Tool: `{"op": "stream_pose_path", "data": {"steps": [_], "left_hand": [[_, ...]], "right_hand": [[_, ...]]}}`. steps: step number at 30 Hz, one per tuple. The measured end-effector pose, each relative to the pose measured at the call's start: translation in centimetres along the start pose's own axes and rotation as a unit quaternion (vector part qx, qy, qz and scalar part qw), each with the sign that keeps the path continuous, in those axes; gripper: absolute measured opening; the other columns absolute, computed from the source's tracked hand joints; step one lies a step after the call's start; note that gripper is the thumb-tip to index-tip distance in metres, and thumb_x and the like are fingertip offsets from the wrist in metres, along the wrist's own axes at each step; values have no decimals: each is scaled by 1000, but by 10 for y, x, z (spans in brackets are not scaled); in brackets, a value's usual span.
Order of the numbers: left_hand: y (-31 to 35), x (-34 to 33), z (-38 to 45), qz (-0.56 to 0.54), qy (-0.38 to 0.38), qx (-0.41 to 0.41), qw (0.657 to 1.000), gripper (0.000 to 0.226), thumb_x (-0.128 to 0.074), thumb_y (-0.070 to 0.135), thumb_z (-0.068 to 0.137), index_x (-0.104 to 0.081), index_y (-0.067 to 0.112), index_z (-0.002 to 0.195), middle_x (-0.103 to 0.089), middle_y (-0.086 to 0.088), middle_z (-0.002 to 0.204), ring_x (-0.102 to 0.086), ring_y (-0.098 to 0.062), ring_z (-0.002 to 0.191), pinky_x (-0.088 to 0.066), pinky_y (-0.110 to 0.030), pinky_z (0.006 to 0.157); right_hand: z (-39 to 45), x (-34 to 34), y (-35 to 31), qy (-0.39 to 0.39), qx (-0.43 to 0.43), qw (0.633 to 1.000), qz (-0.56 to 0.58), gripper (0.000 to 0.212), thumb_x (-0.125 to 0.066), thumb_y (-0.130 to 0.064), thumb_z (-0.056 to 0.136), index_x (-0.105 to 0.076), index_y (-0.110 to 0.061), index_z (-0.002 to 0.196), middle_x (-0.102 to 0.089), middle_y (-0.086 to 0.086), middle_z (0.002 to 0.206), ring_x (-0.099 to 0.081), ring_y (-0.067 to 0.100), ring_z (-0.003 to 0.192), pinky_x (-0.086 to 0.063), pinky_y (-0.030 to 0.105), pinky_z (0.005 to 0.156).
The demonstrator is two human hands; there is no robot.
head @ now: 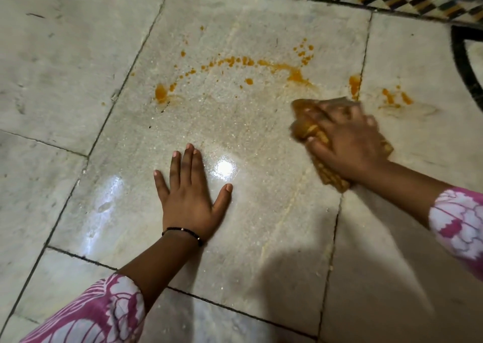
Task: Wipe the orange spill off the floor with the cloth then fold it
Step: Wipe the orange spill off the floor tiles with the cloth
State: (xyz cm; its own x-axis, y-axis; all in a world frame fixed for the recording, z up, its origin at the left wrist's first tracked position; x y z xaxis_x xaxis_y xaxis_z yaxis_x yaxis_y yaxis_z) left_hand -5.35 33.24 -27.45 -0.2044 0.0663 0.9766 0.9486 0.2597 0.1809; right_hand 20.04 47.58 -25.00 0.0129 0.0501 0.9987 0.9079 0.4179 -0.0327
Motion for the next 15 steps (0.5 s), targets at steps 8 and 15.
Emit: {"op": "stream_pose_path", "data": {"steps": [8, 15], "left_hand": [[1, 0, -1, 6, -3, -1, 1000, 84, -24, 66, 86, -12, 12, 150, -5, -3, 160, 1, -23, 147, 1, -56, 115], [0, 5, -5, -45, 18, 2, 999, 82, -23, 66, 83, -22, 17, 149, -12, 0, 159, -2, -21, 146, 2, -54, 116]], "right_hand": [[-48, 0, -27, 14, 123, 992, 7, 65, -38, -59, 79, -51, -28, 134, -51, 1, 138, -40, 30, 101, -35, 40, 75], [-11, 4, 10, 25, -42, 997, 53, 69, -28, -61, 77, -47, -31, 136, -42, -5, 145, -38, 34, 114, -33, 42, 85]]}}
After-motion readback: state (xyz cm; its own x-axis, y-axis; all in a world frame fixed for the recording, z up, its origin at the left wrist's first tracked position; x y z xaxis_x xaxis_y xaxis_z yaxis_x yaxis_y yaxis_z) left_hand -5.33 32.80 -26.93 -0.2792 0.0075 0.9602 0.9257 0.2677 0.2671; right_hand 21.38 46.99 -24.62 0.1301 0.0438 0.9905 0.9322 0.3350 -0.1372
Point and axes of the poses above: each hand's wrist, its own z-axis towards the middle knuckle, its own x-axis out of the back of the hand, y = z × x, the point moved 6 cm from there along z, towards the middle knuckle
